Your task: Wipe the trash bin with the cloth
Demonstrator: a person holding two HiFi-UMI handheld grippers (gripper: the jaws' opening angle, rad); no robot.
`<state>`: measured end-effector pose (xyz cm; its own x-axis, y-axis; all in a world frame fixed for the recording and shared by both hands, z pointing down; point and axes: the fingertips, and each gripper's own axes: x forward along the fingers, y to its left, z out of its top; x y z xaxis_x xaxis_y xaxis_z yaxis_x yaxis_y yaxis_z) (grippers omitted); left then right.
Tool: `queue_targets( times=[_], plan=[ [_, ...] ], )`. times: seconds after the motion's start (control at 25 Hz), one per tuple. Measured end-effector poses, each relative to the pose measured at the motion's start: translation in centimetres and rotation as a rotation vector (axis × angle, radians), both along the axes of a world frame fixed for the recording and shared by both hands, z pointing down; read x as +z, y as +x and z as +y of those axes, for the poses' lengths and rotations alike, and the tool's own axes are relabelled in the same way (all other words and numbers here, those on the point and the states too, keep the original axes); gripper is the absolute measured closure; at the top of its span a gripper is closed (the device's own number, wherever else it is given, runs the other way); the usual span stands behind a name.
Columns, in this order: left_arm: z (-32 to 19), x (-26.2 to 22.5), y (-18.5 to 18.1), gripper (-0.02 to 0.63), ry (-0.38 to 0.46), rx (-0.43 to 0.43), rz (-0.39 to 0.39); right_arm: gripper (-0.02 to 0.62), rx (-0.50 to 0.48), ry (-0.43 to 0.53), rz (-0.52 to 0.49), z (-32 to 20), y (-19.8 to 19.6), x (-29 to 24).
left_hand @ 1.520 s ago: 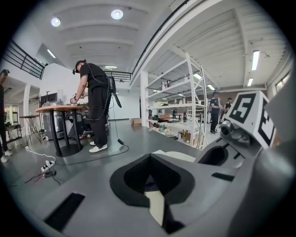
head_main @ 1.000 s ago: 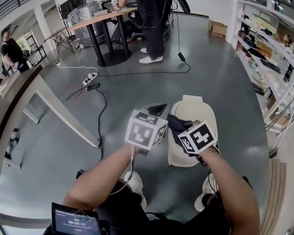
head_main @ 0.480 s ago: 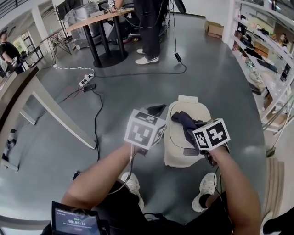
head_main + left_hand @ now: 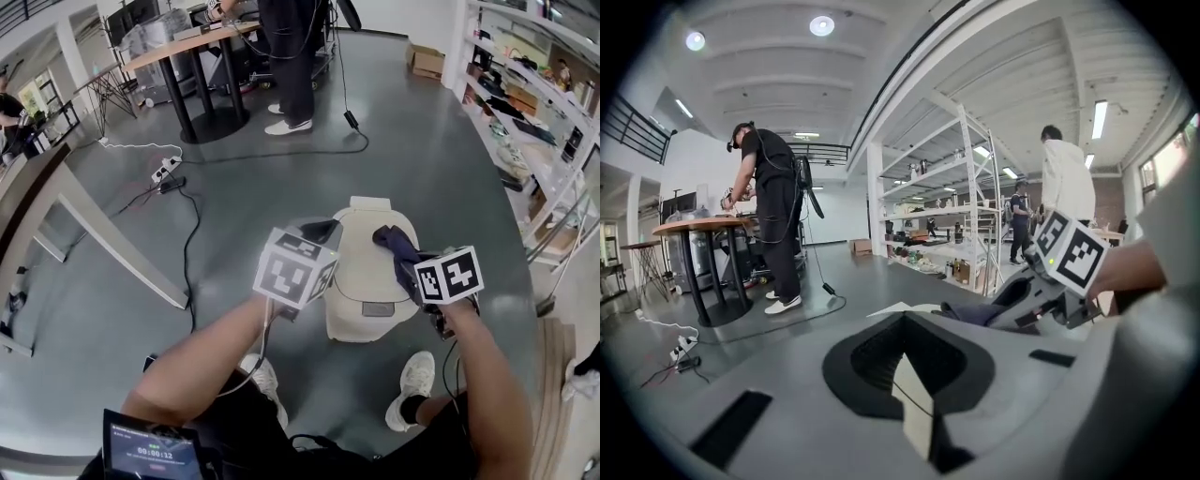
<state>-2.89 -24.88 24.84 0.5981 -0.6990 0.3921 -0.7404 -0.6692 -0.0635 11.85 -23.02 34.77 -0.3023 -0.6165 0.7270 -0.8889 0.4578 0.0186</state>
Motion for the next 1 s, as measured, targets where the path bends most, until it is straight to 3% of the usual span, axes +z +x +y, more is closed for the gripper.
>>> queue_targets(
  times=[0.24, 0.44, 0.76, 1.0],
  plan=[
    [-0.3, 0.4, 0.1, 0.607, 0.005, 0.0, -0.004, 0.505, 0.058, 0.013, 0.021, 0.0, 2.2, 0.6],
    [-0.4, 0.1, 0.1, 0.609, 0.01, -0.007, 0.001, 0.505, 0.04, 0.062, 0.02, 0.1, 1.1, -0.6],
    [-0.5, 0.1, -0.4, 0.609, 0.014, -0.012, 0.002, 0.505, -0.148, 0.076, -0.153, 4.1, -9.3, -2.9],
    [-0.5, -0.1, -0.9, 0.609, 0.017, -0.015, 0.007, 0.505, -0.278, 0.046, -0.071, 7.2, -14.9, -1.2]
  ],
)
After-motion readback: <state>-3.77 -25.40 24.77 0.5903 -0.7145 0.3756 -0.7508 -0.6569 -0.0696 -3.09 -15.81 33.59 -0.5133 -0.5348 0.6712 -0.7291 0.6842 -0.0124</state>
